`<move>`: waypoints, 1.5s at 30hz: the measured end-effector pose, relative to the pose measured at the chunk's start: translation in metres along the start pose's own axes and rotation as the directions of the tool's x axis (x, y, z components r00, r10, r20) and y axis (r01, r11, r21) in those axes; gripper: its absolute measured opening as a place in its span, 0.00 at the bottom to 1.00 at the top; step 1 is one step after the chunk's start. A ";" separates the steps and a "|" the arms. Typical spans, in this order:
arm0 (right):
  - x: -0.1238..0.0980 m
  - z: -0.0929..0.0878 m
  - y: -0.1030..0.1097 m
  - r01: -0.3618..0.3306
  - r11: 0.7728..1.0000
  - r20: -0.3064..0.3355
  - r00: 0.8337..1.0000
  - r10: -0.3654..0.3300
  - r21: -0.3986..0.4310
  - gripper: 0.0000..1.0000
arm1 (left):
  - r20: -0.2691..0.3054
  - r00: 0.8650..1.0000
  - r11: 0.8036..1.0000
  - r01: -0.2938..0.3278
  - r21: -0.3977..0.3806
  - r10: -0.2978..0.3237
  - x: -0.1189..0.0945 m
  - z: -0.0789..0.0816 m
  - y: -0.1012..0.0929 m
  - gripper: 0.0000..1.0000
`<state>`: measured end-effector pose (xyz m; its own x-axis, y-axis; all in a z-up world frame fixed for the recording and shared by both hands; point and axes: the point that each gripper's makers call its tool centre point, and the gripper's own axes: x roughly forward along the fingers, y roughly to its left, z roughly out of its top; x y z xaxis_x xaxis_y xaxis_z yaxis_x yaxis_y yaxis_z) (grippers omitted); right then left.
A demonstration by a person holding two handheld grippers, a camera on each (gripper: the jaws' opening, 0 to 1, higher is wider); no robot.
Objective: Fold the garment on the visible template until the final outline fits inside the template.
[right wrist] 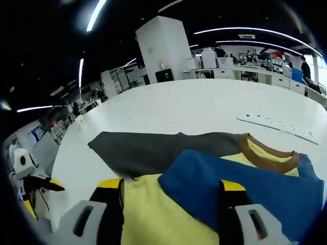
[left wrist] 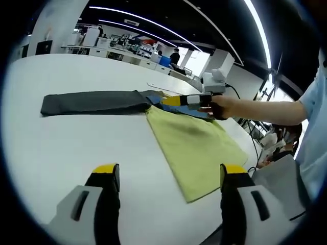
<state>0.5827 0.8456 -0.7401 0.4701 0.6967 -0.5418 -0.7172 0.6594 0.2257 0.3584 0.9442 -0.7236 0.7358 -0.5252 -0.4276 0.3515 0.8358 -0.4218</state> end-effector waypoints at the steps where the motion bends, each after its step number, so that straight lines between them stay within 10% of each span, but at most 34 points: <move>1: -0.002 0.001 -0.002 0.000 1.000 0.002 1.000 0.000 -0.003 0.78 | 0.001 1.000 1.000 0.001 0.001 -0.001 0.000 0.000 0.000 0.78; 7: -0.023 -0.009 -0.003 -0.006 0.993 -0.031 1.000 0.002 -0.117 0.92 | 0.005 1.000 1.000 0.006 0.007 -0.006 -0.001 0.003 -0.001 0.79; 45: -0.164 -0.069 -0.098 0.232 0.972 -0.016 0.973 -0.231 0.028 0.93 | 0.014 1.000 1.000 0.027 0.013 -0.027 0.001 0.012 0.009 0.79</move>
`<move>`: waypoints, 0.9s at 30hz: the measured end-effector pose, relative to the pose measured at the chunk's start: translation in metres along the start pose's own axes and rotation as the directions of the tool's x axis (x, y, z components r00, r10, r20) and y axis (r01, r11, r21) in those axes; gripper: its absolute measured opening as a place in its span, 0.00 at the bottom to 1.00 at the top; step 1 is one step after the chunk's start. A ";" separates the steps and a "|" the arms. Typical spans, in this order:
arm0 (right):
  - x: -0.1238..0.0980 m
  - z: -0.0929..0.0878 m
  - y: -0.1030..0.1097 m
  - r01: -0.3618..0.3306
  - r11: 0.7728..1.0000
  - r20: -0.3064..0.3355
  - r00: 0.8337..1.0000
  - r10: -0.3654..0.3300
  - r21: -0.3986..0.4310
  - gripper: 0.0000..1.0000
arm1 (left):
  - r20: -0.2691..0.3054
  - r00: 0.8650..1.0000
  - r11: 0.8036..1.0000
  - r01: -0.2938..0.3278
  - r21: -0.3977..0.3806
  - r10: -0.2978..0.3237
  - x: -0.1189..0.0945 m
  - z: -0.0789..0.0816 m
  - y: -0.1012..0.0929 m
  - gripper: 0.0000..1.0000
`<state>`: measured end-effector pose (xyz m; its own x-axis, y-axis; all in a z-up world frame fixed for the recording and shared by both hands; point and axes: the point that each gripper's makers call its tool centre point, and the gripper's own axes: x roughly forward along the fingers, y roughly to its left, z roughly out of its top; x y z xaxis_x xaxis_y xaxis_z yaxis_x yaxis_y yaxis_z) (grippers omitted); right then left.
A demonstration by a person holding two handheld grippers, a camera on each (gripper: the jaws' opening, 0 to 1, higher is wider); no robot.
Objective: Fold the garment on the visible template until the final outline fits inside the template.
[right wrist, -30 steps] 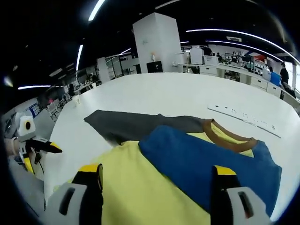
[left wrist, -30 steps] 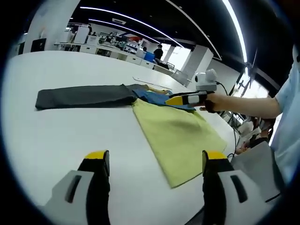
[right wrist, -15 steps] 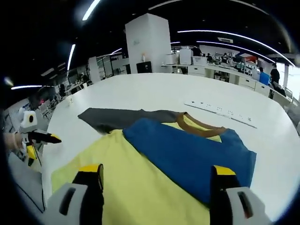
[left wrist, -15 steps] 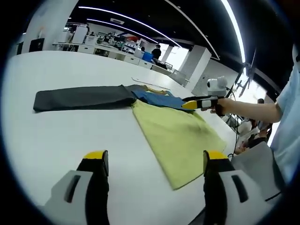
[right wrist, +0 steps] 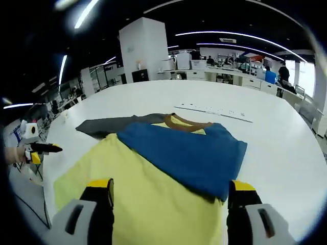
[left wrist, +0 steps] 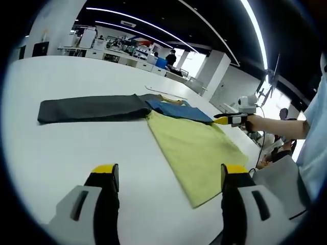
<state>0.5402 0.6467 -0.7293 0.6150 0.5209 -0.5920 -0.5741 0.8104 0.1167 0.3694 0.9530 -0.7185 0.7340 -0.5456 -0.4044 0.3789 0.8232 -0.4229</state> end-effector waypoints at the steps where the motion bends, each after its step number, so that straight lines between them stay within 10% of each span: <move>1: -0.002 -0.001 -0.002 0.003 1.000 0.001 1.000 -0.003 0.004 0.93 | 0.002 1.000 1.000 -0.005 -0.004 0.005 -0.001 0.001 0.002 0.79; 27: -0.033 -0.014 -0.013 0.058 0.998 0.014 0.998 -0.058 0.034 0.89 | 0.054 0.995 0.996 -0.082 -0.038 0.084 -0.011 0.024 0.046 0.77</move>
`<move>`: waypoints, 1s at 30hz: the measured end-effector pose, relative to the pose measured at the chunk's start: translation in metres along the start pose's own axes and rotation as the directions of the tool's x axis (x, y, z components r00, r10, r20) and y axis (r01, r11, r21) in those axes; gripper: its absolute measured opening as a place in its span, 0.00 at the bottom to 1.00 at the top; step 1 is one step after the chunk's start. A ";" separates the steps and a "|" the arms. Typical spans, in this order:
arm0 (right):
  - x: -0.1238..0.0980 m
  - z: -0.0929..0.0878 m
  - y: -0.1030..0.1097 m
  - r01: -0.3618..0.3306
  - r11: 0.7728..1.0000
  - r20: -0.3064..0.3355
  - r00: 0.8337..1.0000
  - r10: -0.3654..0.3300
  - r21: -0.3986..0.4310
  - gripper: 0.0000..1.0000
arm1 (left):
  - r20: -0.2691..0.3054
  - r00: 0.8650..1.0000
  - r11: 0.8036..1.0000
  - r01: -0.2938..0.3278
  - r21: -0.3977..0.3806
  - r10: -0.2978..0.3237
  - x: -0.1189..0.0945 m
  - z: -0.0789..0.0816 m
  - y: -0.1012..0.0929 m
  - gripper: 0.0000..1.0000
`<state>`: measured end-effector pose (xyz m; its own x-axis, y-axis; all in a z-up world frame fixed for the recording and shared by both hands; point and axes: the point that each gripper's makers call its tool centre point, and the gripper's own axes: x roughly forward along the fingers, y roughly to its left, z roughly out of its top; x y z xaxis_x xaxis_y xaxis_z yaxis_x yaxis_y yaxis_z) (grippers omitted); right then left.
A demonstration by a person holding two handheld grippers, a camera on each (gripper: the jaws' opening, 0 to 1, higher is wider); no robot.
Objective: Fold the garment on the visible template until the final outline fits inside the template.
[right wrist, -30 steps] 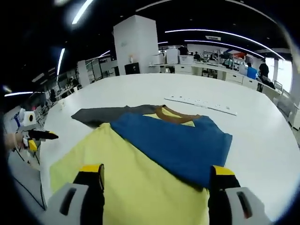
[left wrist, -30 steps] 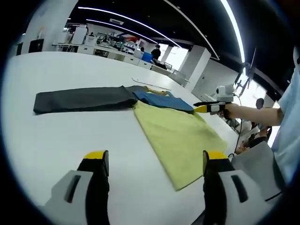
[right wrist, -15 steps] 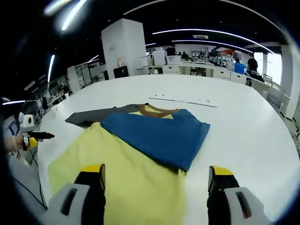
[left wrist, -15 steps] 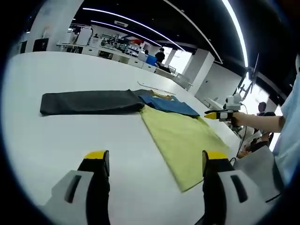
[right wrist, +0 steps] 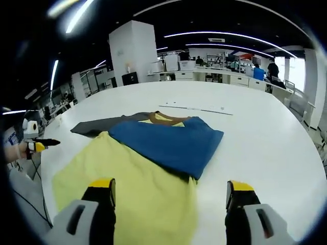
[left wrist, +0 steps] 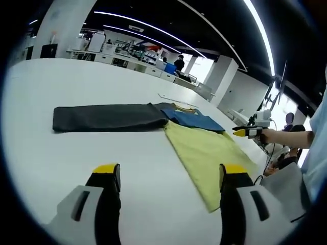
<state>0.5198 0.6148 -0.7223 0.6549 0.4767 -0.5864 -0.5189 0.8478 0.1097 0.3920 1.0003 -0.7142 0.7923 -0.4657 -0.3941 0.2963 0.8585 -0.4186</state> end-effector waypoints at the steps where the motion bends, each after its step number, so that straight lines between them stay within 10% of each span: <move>1: 0.000 -0.001 0.000 -0.001 1.000 -0.001 1.000 0.001 -0.002 0.89 | 0.019 1.000 0.999 -0.022 -0.028 0.023 0.000 0.003 0.008 0.77; 8: -0.003 0.000 0.001 0.003 1.000 0.025 1.000 -0.004 0.018 0.88 | 0.107 0.979 0.977 -0.160 -0.141 0.176 -0.014 0.024 0.058 0.73; 30: -0.021 -0.003 -0.004 0.007 1.000 0.028 1.000 -0.008 0.008 0.85 | 0.081 0.928 0.919 -0.343 -0.192 0.364 -0.001 0.048 0.143 0.66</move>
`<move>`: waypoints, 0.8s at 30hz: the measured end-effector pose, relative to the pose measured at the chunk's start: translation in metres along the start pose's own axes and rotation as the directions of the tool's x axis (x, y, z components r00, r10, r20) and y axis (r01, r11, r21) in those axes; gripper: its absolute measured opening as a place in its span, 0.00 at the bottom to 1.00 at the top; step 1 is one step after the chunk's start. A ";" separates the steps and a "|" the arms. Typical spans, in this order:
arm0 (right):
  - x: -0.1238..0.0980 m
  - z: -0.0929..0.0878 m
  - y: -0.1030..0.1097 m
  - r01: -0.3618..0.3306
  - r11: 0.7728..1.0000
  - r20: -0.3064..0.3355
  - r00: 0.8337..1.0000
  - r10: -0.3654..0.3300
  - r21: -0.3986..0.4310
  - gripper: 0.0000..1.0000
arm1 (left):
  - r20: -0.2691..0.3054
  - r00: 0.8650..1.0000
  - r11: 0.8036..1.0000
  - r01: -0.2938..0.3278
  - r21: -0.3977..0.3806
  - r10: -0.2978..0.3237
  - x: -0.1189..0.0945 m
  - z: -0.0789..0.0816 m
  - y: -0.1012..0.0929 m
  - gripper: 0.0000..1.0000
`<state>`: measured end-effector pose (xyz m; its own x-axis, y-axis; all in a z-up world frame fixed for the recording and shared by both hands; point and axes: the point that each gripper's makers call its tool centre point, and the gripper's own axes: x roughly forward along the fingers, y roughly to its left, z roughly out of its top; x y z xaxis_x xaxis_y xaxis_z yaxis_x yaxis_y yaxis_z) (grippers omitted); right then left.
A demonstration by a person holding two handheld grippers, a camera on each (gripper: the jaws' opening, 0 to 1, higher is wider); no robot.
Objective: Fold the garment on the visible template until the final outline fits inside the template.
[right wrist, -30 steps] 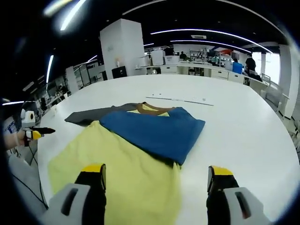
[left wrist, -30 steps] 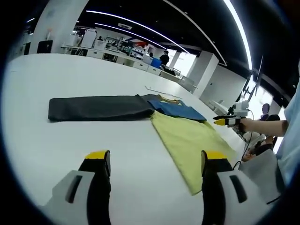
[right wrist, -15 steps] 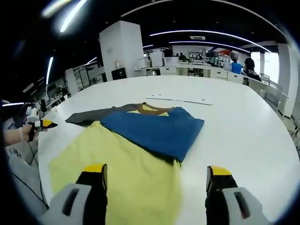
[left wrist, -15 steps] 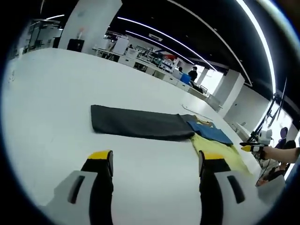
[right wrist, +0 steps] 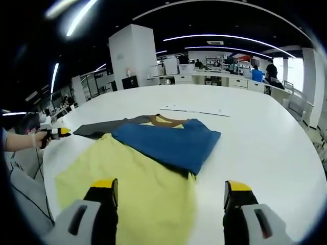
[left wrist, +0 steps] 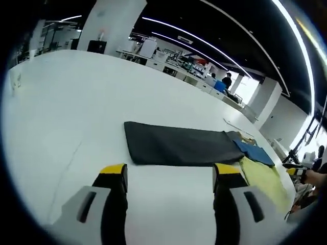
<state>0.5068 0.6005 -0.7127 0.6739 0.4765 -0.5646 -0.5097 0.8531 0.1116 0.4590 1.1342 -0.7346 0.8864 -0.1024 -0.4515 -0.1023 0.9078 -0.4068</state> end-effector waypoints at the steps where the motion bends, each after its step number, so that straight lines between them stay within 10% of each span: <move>1: -0.003 -0.001 -0.002 0.005 1.000 0.000 1.000 -0.005 0.001 0.84 | -0.002 1.000 1.000 -0.001 -0.003 0.001 0.001 0.000 0.000 0.66; 24: -0.029 -0.023 -0.017 0.071 0.997 -0.024 0.997 -0.070 0.039 0.82 | -0.011 0.989 0.985 -0.150 -0.080 0.150 0.036 0.004 0.066 0.02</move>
<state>0.4837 0.5677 -0.7169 0.6949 0.4106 -0.5903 -0.4397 0.8922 0.1030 0.4856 1.1918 -0.7742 0.8562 0.0307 -0.5158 -0.2705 0.8772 -0.3968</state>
